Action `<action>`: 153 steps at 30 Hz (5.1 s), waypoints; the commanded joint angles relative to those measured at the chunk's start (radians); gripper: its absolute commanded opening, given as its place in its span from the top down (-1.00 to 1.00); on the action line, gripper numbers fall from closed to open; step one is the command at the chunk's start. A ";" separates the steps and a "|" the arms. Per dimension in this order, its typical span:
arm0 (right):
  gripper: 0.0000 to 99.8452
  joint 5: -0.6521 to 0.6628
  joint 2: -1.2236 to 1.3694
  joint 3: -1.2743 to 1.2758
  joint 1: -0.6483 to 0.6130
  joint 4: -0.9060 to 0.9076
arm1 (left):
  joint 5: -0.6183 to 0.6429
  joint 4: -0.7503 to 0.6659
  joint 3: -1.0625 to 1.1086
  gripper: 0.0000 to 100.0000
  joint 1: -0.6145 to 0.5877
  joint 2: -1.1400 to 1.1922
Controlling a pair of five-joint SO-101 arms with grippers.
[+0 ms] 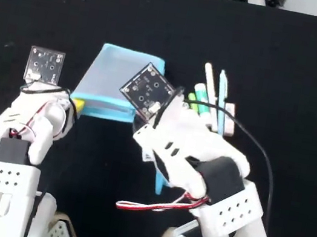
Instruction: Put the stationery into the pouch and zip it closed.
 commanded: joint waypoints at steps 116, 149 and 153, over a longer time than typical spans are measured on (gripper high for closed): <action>0.77 -0.002 0.021 -0.371 0.405 0.387 | 0.087 0.715 -0.934 0.94 0.183 0.529; 0.77 0.000 0.713 -0.306 0.555 -0.041 | 0.161 0.451 -0.467 0.94 0.154 0.120; 0.77 -0.002 0.714 -0.300 0.554 -0.077 | 0.181 0.420 -0.424 0.94 0.156 0.110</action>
